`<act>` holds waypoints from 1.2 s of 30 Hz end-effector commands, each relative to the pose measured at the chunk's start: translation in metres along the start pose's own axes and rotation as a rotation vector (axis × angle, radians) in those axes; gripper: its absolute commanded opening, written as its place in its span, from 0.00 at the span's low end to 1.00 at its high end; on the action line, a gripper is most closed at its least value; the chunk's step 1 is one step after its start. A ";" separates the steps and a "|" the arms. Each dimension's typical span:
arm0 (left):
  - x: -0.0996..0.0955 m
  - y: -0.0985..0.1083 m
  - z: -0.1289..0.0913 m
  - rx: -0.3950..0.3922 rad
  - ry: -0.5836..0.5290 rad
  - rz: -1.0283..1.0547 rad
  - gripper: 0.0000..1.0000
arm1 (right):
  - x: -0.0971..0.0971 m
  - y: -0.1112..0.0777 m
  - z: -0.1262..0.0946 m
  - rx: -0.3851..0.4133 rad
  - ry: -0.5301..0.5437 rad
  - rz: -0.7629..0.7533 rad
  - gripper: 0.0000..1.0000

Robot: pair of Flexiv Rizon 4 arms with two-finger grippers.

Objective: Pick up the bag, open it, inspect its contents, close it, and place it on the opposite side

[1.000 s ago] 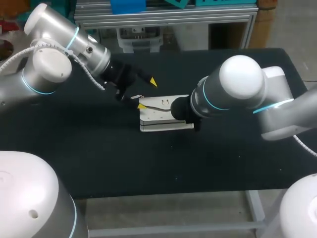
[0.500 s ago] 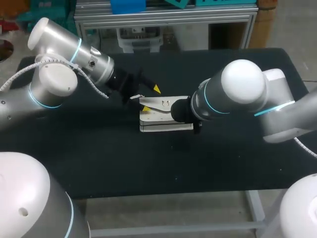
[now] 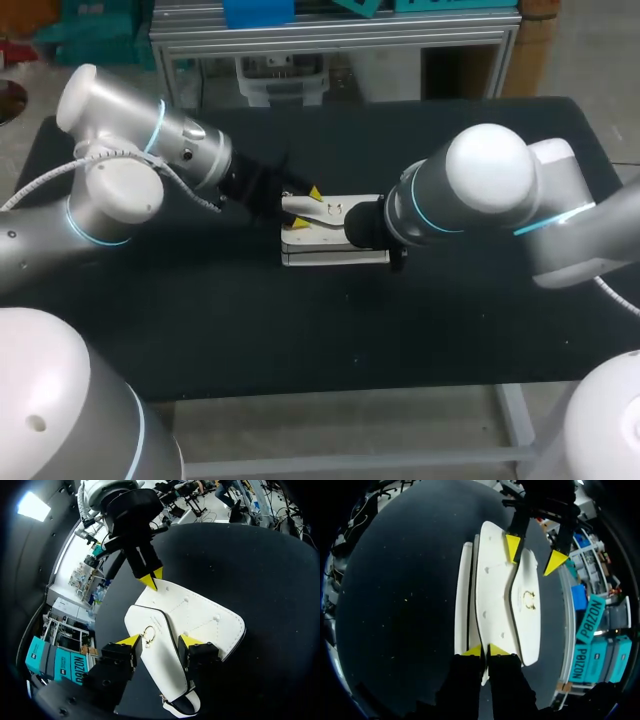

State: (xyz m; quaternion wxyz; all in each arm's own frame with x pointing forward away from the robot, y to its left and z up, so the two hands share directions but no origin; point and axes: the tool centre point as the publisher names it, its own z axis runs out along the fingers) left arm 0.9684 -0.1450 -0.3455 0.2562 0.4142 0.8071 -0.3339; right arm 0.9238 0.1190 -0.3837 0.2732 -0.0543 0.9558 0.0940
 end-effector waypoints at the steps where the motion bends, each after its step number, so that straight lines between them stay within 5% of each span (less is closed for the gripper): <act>1: 0.003 -0.005 0.011 -0.047 -0.048 0.027 0.57 | 0.004 -0.001 0.002 -0.003 -0.009 0.001 0.00; 8: 0.003 -0.003 0.019 -0.109 -0.060 0.082 0.45 | 0.004 -0.001 0.002 -0.003 -0.009 0.001 0.00; 11: 0.000 0.001 0.022 -0.126 -0.072 0.073 0.20 | 0.004 -0.001 0.002 -0.003 -0.009 0.001 0.00; 12: -0.002 0.003 0.023 -0.126 -0.072 0.068 0.03 | 0.004 -0.001 0.002 -0.003 -0.009 0.001 0.00; 13: -0.004 0.005 0.023 -0.135 -0.079 0.053 0.00 | 0.004 -0.001 0.002 -0.003 -0.009 0.001 0.00; 22: -0.025 0.019 -0.003 -0.022 -0.067 -0.125 0.00 | 0.004 -0.001 0.002 -0.003 -0.009 0.001 0.00; 36: -0.043 0.008 -0.024 -0.028 0.062 -0.376 0.00 | 0.004 -0.001 0.002 -0.003 -0.009 0.001 0.00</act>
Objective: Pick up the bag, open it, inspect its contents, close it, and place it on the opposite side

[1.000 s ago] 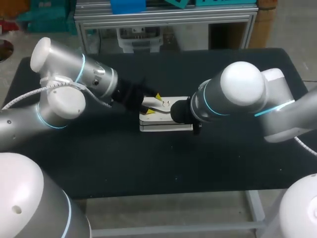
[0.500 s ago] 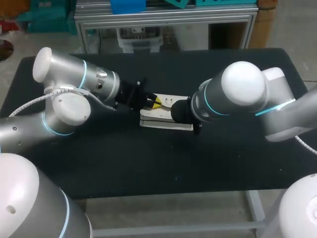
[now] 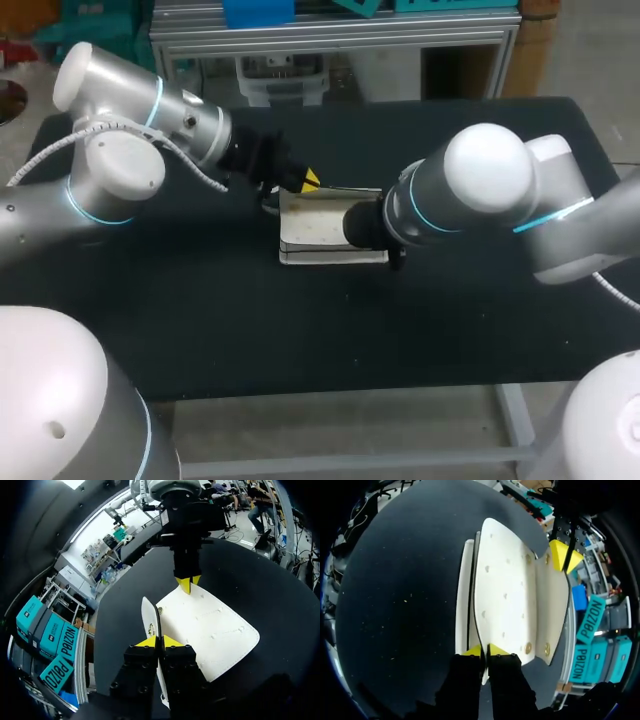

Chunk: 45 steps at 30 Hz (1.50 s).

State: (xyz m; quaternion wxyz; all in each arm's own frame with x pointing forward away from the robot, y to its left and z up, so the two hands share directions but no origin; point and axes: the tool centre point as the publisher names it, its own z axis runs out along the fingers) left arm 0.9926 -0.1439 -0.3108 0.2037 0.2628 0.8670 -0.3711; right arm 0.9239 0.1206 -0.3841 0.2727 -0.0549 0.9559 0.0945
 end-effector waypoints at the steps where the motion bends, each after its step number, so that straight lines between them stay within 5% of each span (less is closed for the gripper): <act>1: -0.006 -0.003 -0.003 -0.029 0.081 -0.044 0.00 | 0.003 -0.002 0.002 -0.002 -0.010 0.001 0.00; 7: 0.001 0.001 0.002 -0.022 0.101 -0.057 0.02 | 0.003 -0.002 0.002 -0.002 -0.010 0.001 0.00; 9: 0.006 0.002 0.005 -0.022 0.109 -0.044 0.37 | 0.003 -0.002 0.002 -0.002 -0.010 0.001 0.00; 14: 0.012 0.005 0.005 -0.010 0.098 -0.041 0.71 | 0.003 -0.002 0.002 -0.002 -0.010 0.001 0.00; 23: 0.019 0.006 0.017 -0.008 0.051 -0.040 0.70 | 0.003 -0.002 0.002 -0.002 -0.010 0.001 0.00; 30: 0.004 0.021 0.038 -0.056 0.049 -0.091 0.58 | 0.003 -0.002 0.002 -0.002 -0.010 0.001 0.00; 39: -0.004 0.033 0.047 -0.083 0.077 -0.151 0.56 | 0.003 -0.002 0.002 -0.002 -0.010 0.001 0.00; 45: -0.007 0.038 0.049 -0.096 0.090 -0.187 0.40 | 0.003 -0.002 0.002 -0.002 -0.010 0.001 0.00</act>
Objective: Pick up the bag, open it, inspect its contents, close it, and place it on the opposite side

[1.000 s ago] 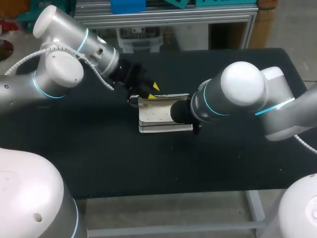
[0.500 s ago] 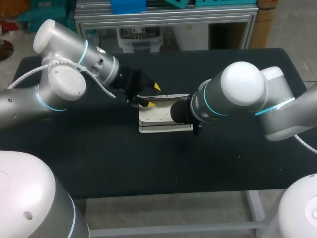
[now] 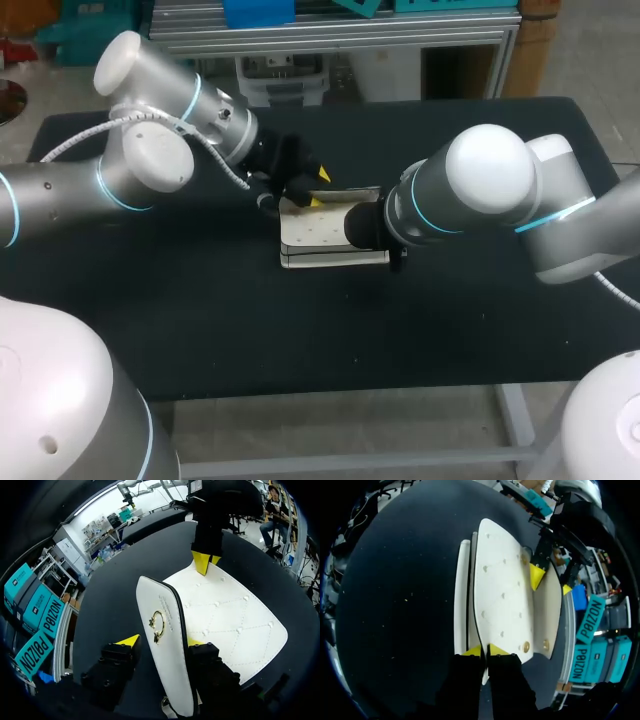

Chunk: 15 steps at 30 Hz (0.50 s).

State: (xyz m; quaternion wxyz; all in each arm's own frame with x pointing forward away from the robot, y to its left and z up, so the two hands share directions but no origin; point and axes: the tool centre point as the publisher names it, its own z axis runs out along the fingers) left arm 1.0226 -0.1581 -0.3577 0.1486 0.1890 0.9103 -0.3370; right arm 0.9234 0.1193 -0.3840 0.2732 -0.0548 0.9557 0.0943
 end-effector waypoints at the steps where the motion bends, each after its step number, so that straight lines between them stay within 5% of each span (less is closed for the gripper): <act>1: -0.007 0.002 0.004 -0.008 0.015 -0.013 0.35 | 0.003 -0.001 0.002 -0.002 -0.009 0.001 0.00; 9: -0.007 0.005 0.008 -0.001 0.045 -0.037 0.33 | 0.003 -0.001 0.002 -0.002 -0.009 0.001 0.00; 11: -0.007 0.006 0.010 -0.009 0.053 -0.045 0.25 | 0.003 -0.001 0.002 -0.002 -0.009 0.001 0.00; 13: -0.008 0.007 0.010 -0.013 0.057 -0.053 0.00 | 0.003 -0.001 0.002 -0.002 -0.009 0.001 0.00; 15: -0.009 0.007 0.009 -0.005 0.061 -0.061 0.00 | 0.003 -0.001 0.002 -0.002 -0.009 0.001 0.00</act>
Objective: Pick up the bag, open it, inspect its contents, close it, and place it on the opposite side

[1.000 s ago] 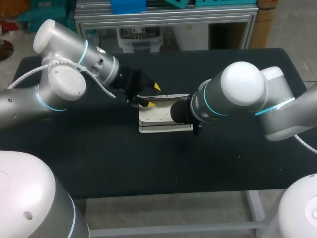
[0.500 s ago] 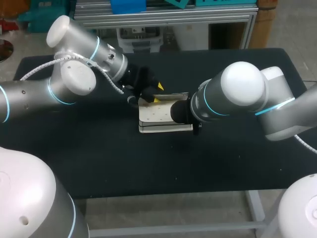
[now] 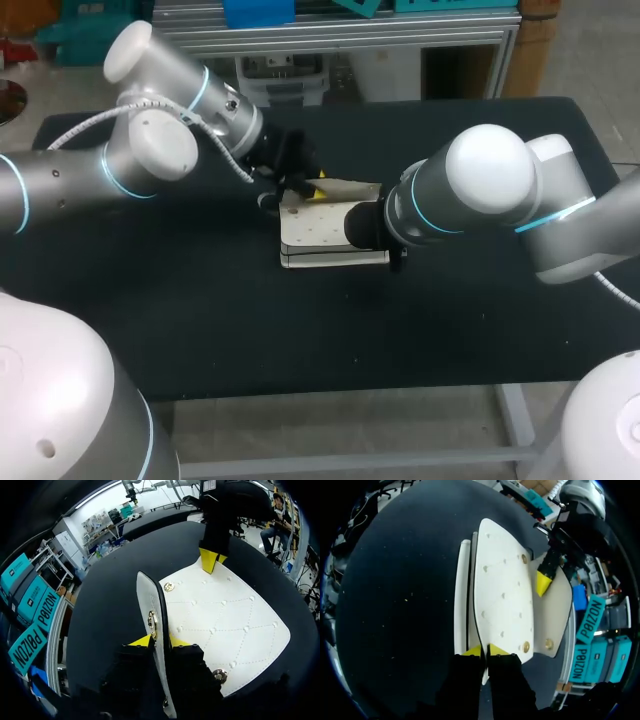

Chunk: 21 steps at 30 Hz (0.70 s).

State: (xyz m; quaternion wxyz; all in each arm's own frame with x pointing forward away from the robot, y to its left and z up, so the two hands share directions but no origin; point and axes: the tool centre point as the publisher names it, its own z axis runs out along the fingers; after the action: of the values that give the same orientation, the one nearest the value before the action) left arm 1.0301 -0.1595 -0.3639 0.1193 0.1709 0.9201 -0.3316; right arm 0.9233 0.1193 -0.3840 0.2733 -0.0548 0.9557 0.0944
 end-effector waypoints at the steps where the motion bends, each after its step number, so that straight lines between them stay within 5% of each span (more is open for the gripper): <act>1: -0.005 0.000 0.001 0.010 0.016 -0.010 0.00 | 0.003 -0.001 0.002 -0.002 -0.009 0.001 0.00; 11: -0.003 -0.006 -0.011 0.026 0.024 -0.033 0.00 | 0.001 0.002 -0.004 0.003 -0.004 0.005 0.00; 12: -0.003 -0.007 -0.013 0.026 0.023 -0.035 0.00 | 0.000 0.003 -0.006 0.003 -0.004 0.007 0.15; 13: -0.003 -0.009 -0.015 0.027 0.022 -0.037 0.00 | -0.001 0.004 -0.009 0.005 -0.004 0.008 0.42; 14: -0.003 -0.010 -0.017 0.029 0.021 -0.039 0.00 | -0.002 0.006 -0.013 0.006 -0.003 0.009 0.92; 15: -0.003 -0.011 -0.019 0.029 0.017 -0.043 0.00 | -0.004 0.007 -0.017 0.022 0.001 0.013 1.00; 21: -0.006 -0.021 -0.034 0.019 -0.018 -0.059 0.00 | -0.013 0.019 -0.048 0.027 -0.013 0.014 1.00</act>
State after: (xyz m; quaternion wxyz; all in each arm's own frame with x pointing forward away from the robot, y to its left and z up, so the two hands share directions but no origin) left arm 1.0334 -0.1576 -0.3342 0.1091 0.1460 0.9191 -0.3494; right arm 0.9177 0.1289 -0.3554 0.2787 -0.0455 0.9545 0.0957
